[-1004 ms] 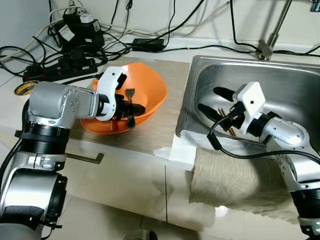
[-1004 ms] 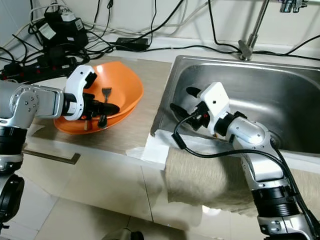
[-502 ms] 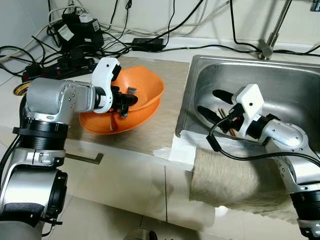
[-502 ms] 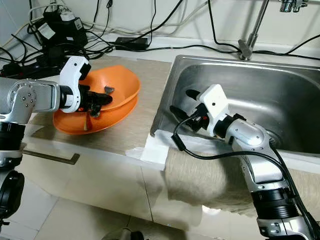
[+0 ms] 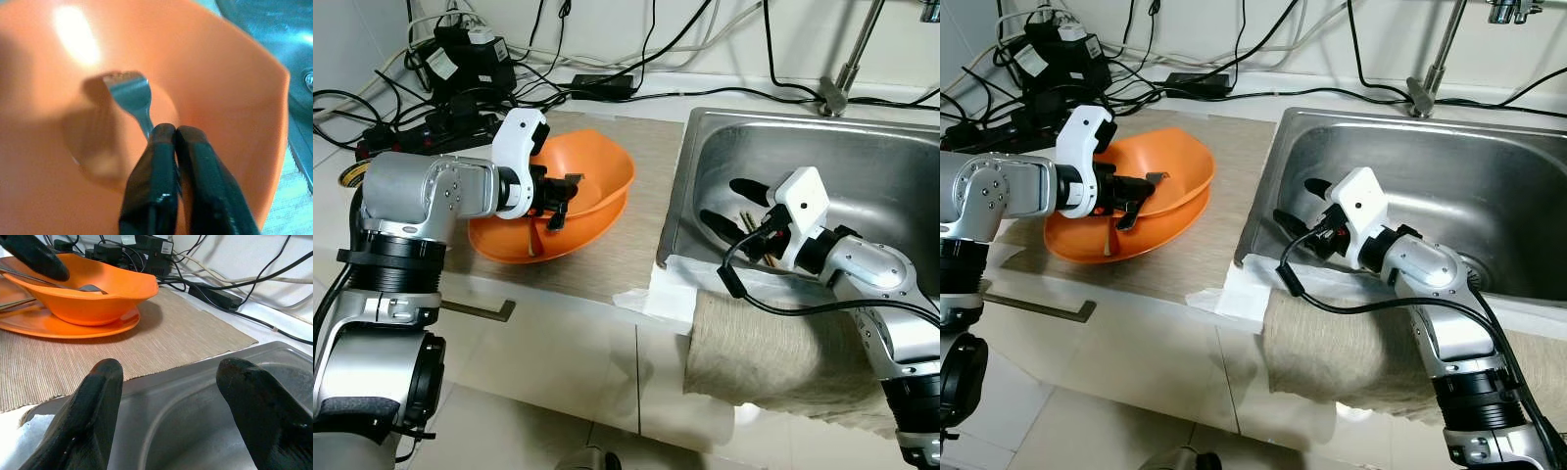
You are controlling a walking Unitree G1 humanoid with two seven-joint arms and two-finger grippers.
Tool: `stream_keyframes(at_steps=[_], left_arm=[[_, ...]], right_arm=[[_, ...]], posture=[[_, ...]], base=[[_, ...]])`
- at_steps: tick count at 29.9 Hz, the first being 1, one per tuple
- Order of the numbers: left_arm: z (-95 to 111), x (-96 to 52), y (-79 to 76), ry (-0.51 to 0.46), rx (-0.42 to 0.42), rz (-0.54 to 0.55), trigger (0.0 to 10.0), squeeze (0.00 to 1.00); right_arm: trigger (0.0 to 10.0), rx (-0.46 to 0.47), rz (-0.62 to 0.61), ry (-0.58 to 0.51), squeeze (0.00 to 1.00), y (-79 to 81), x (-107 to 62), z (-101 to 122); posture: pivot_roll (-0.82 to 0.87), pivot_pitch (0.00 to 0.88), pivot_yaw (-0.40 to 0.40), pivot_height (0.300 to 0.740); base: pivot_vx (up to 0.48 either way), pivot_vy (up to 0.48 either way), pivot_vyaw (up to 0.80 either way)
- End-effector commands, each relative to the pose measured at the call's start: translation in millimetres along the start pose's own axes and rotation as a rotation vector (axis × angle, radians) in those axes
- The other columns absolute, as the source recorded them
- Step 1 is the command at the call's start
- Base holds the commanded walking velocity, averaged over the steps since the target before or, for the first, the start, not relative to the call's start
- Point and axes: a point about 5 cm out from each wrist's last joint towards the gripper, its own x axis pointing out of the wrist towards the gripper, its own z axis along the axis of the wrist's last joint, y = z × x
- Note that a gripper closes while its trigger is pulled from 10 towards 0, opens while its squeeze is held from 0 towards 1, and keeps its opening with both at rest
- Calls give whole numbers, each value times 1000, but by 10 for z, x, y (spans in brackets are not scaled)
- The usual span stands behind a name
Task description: Kitchen organization
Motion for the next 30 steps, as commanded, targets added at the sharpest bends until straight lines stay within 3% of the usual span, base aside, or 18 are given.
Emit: stream_keyframes(at_steps=[1, 4, 5, 6, 7, 8, 9, 18, 20, 26, 30], left_arm=[[122, -64, -21, -40, 45, -6, 0, 0], [118, -57, -43, -37, 95, -7, 39, 0], [103, -48, -49, -26, 117, -7, 3020, 0], [92, -43, -54, -18, 128, -8, 3020, 0], [66, -26, -38, -13, 147, 14, 10000, 0], [66, -26, -38, -13, 147, 14, 10000, 0], [40, -16, -32, -6, 152, 17, 10000, 1000], [-14, -1, 22, 23, 144, 33, 10000, 1000], [-22, 4, 23, 31, 137, 29, 10000, 1000], [-24, 18, 25, 31, 132, 29, 10000, 1000], [-45, 29, 16, 43, 118, 17, 10000, 1000]], right_arm=[[10000, -5, 9, 2, 0, 41, 0, 10], [10000, -4, 14, 5, 0, 54, 1, 6], [10000, -4, 15, 5, 0, 57, 0, 7], [10000, -4, 17, 5, 0, 58, -1, 9], [10000, -3, 19, 2, 0, 59, 0, 24], [10000, -3, 19, 2, 0, 59, 0, 24], [10000, -4, 25, -4, 0, 64, 2, 50], [10000, -5, 7, -48, 0, 28, 0, 179], [10000, -23, -62, -91, 0, -47, 6, 231], [10000, 3, -152, -92, 0, -104, 34, 175], [10000, 36, -147, -59, 0, -21, 69, 55]], posture=[[-17, 0, 91, 740], [-17, 0, 92, 740], [-17, 0, 92, 740], [-17, 0, 91, 740], [-17, 0, 92, 740], [-17, 0, 92, 740], [-20, 0, 92, 740], [-26, 0, 89, 740], [-29, 0, 88, 740], [-30, 0, 87, 740], [-29, 0, 89, 740]], base=[[0, 0, 0], [0, 0, 0], [0, 0, 0], [0, 0, 0], [0, 0, 0], [0, 0, 0], [0, 0, 0], [0, 0, 0], [0, 0, 0], [0, 0, 0], [0, 0, 0]])
